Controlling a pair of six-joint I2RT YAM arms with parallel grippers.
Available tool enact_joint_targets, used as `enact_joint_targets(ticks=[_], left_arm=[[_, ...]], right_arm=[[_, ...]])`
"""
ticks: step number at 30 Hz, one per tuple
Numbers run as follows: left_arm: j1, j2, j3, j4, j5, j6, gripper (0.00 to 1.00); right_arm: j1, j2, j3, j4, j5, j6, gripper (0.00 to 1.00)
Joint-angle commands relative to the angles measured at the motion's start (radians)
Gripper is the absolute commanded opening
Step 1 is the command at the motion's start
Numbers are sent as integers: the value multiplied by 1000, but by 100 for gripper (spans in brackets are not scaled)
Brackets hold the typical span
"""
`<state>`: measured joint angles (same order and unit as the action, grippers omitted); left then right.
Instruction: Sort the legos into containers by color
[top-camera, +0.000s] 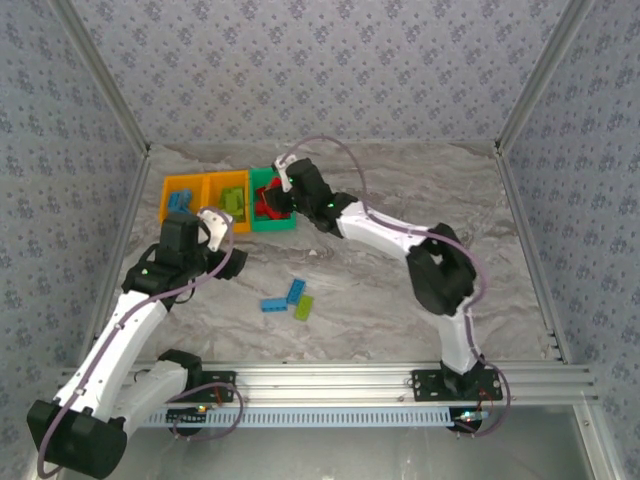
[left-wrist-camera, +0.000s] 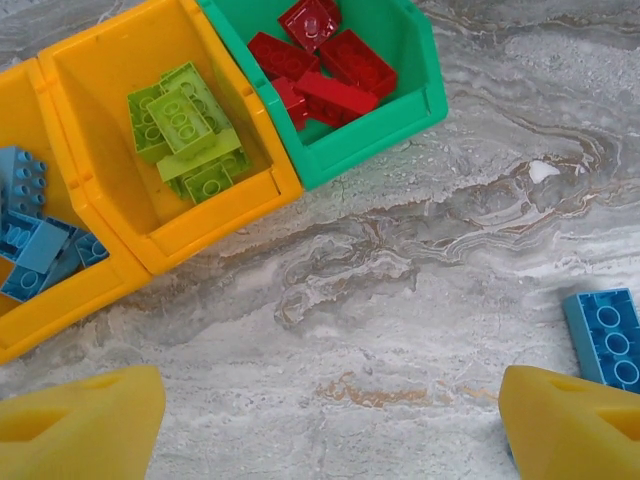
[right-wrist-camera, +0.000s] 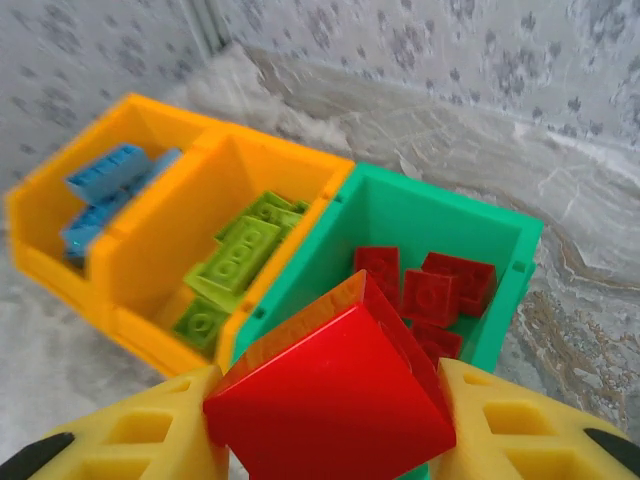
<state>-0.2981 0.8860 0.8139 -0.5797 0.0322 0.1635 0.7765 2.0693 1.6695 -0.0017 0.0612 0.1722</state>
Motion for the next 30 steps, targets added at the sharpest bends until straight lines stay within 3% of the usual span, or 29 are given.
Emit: enact_joint_targets(ticks=[1, 7, 14, 18, 21, 26, 28, 30], left_arm=[[2, -7, 5, 13, -9, -13, 87], [2, -9, 3, 12, -12, -11, 87], [-2, -5, 1, 8, 0, -10, 87], [-47, 7, 4, -14, 62, 28, 88], [-150, 57, 45, -91, 148, 84, 89], [-387, 109, 77, -229, 116, 94, 89], [-477, 115, 44, -243, 76, 156, 90], [-535, 126, 2, -234, 67, 235, 91]], right_arm=[[-14, 112, 146, -132, 25, -40, 42], [-14, 148, 226, -214, 26, -48, 64], [-14, 31, 188, -234, 12, -51, 65], [-13, -120, 107, -271, 3, -37, 66], [-14, -300, -54, -266, 13, -43, 74], [-28, -643, -393, -280, 71, -19, 90], [-40, -782, -542, -291, 84, 6, 98], [-63, -895, -640, -299, 58, 44, 100]])
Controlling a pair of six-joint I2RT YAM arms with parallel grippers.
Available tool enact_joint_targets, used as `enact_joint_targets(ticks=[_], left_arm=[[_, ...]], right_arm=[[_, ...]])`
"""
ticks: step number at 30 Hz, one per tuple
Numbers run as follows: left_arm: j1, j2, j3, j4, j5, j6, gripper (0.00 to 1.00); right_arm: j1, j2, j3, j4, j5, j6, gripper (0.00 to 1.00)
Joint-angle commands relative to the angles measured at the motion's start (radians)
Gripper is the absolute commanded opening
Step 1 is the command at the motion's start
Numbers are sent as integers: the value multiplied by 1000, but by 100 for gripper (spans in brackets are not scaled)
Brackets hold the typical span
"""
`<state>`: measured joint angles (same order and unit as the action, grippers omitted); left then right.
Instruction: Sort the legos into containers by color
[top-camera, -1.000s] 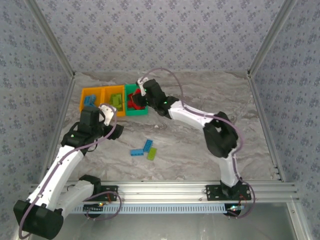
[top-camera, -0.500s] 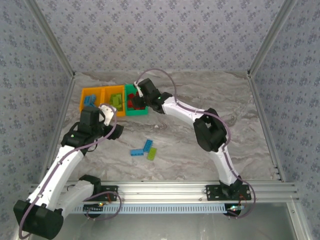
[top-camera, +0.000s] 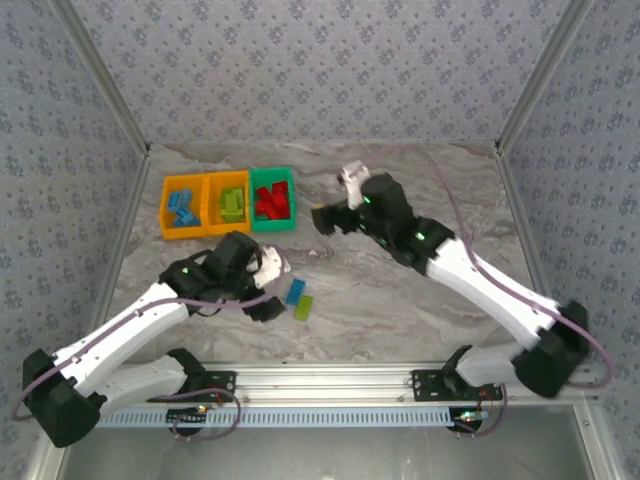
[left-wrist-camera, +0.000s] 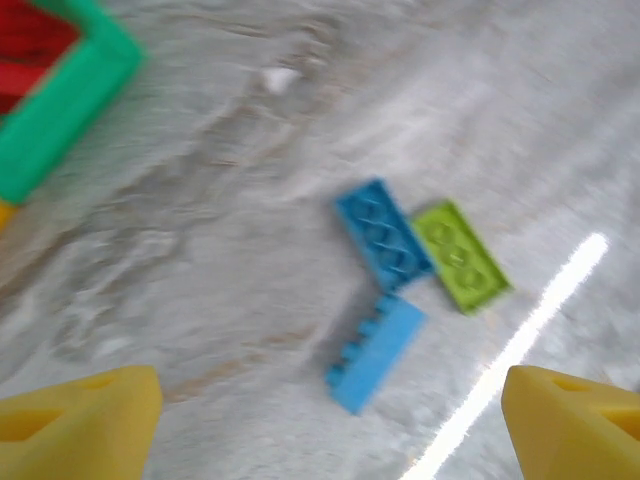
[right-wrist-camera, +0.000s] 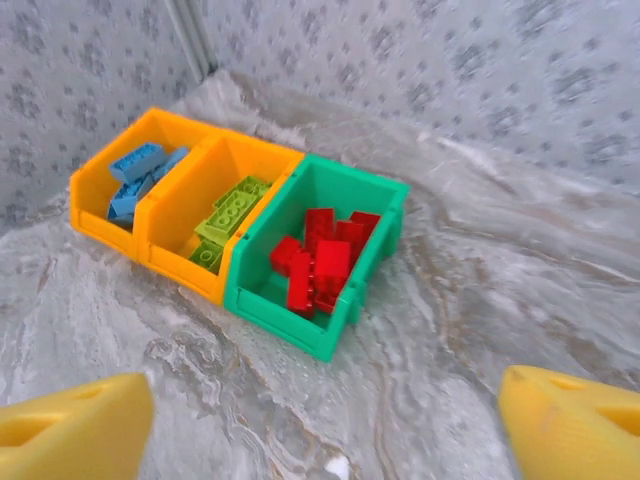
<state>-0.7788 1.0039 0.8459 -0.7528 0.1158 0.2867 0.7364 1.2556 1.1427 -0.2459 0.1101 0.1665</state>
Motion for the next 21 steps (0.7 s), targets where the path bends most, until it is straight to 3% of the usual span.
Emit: enact_joint_targets(ticks=[1, 6, 12, 16, 21], left_arm=[[-72, 14, -55, -47, -21, 161, 91], [-76, 78, -128, 60, -76, 229, 88], [-76, 241, -134, 215, -155, 194, 83], [-69, 349, -138, 265, -179, 199, 70], [-47, 420, -129, 269, -148, 195, 47]], right_arm=[[-41, -137, -148, -62, -21, 71, 100], [-75, -314, -235, -77, -68, 116, 100], [-80, -362, -257, -80, -90, 111, 100], [-80, -359, -232, -106, -137, 109, 100], [-81, -372, -215, -153, -135, 105, 100]])
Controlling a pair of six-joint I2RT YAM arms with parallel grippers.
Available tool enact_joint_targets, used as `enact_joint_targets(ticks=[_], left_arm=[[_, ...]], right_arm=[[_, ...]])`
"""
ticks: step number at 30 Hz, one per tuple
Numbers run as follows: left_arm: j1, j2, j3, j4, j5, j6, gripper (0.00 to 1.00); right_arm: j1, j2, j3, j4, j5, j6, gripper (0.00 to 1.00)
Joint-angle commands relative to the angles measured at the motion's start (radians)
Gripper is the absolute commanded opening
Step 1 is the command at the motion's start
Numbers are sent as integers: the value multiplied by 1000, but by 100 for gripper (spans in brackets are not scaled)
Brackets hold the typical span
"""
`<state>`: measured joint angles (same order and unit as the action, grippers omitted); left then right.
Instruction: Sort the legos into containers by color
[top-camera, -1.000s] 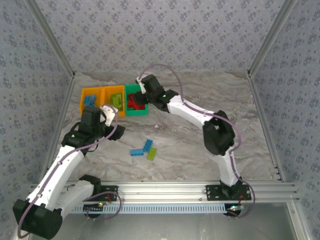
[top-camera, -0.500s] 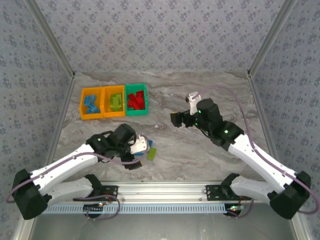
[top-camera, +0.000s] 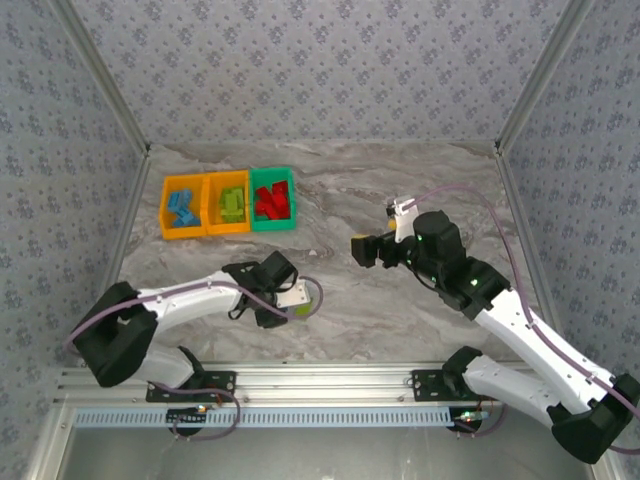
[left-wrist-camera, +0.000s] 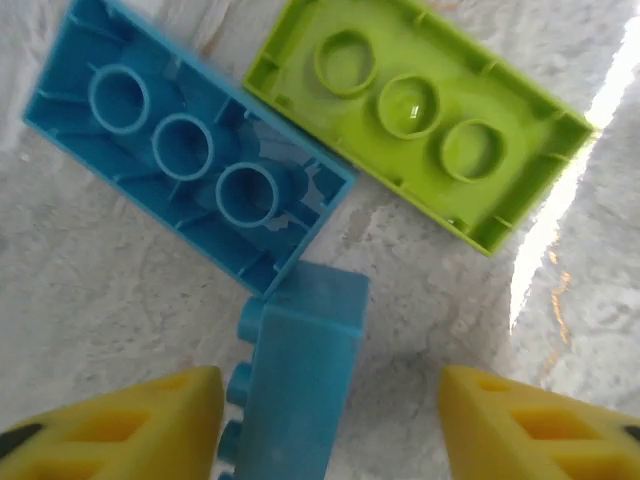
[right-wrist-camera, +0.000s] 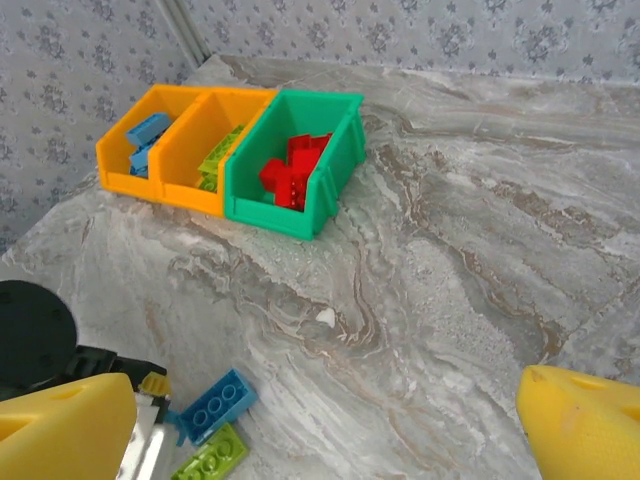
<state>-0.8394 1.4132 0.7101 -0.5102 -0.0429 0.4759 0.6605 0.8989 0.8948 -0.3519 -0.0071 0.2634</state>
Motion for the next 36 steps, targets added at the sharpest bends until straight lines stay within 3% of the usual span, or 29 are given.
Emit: enact_joint_targets(ticks=[1, 10, 17, 21, 24, 28, 31, 36], left_arm=[[16, 9, 6, 28, 20, 5, 44], [24, -29, 5, 43, 67, 3, 10], [62, -240, 2, 99, 78, -91, 5], [171, -390, 21, 165, -84, -262, 0], [325, -396, 98, 131, -200, -418, 0], [566, -325, 223, 67, -206, -585, 4], [700, -252, 257, 144, -196, -632, 5], [842, -23, 364, 220, -77, -642, 7]], right_arm=[[-6, -17, 34, -59, -18, 10, 100], [-4, -46, 9, -91, -14, 54, 100], [-4, -48, 9, -95, -26, 59, 100], [8, -4, 9, -102, -62, 48, 100], [40, 57, 28, -113, -95, 49, 100], [111, 134, 67, -134, -83, 34, 100], [155, 164, 85, -139, -43, 38, 100], [172, 161, 82, -129, 7, 85, 100]])
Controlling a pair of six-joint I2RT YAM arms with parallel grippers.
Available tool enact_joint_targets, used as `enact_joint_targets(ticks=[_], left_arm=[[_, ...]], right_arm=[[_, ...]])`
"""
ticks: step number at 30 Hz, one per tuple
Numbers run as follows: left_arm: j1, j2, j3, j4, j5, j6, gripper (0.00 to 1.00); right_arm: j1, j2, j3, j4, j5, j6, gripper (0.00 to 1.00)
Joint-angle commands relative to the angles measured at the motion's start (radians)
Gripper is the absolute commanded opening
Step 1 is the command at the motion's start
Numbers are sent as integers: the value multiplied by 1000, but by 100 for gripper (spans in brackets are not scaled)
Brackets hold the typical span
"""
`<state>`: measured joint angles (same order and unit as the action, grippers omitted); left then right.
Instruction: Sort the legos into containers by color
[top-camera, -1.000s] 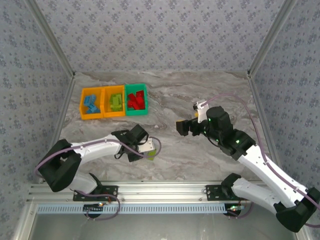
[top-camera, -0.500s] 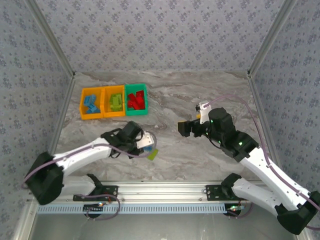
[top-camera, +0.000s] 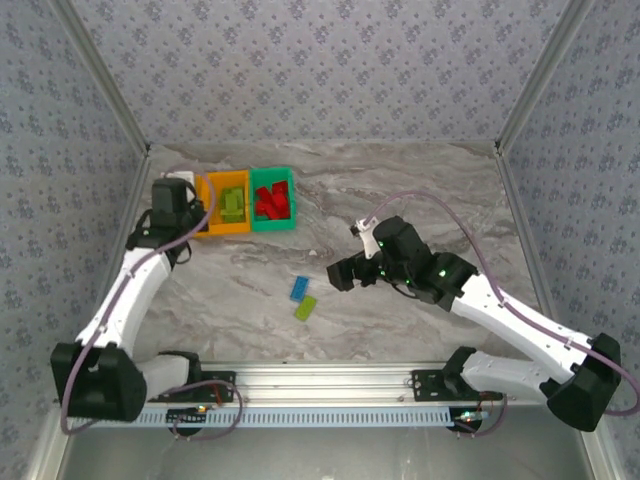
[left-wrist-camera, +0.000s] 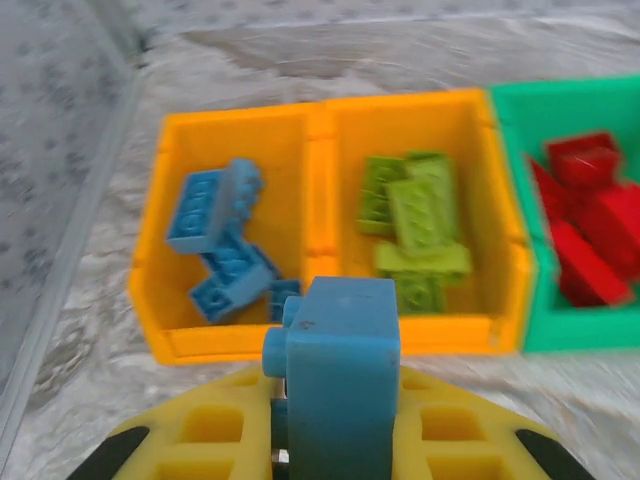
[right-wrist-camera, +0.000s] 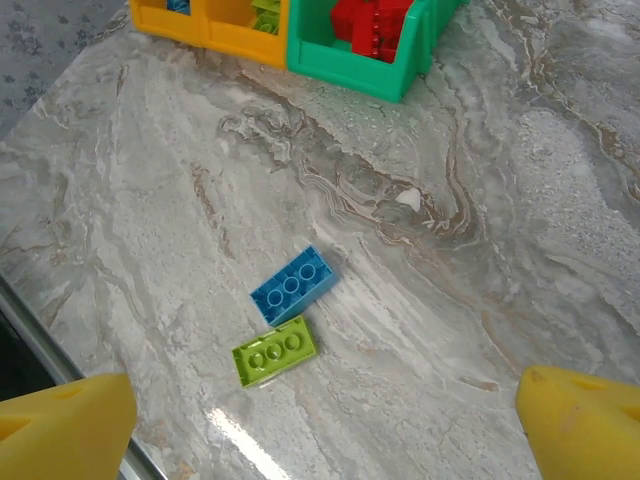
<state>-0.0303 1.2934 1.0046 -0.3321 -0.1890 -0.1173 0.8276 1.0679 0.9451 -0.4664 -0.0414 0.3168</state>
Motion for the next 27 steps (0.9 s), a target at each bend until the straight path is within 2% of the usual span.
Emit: enact_joint_targets(ticks=[1, 5, 9, 13, 15, 19, 22, 24, 27], left_arm=[[43, 153, 105, 36, 60, -46, 7], [83, 304, 203, 89, 102, -21, 8], [95, 435, 310, 68, 116, -2, 12], [97, 491, 368, 27, 112, 3, 26], [97, 484, 363, 33, 112, 5, 34], [97, 444, 355, 9, 123, 2, 40], [95, 370, 331, -20, 155, -26, 39], [83, 296, 307, -52, 190, -91, 37], [17, 186, 272, -127, 258, -209, 34]], right_arm=[[7, -13, 33, -18, 43, 41, 100], [13, -40, 22, -31, 58, 59, 100], [17, -67, 5, -49, 94, 82, 100], [16, -85, 2, -54, 103, 95, 100], [17, -88, 4, -56, 104, 95, 100], [17, -86, 10, -52, 108, 92, 100], [16, -78, 10, -44, 106, 91, 100], [15, -71, 8, -37, 109, 91, 100], [10, -56, -1, -26, 97, 91, 100]])
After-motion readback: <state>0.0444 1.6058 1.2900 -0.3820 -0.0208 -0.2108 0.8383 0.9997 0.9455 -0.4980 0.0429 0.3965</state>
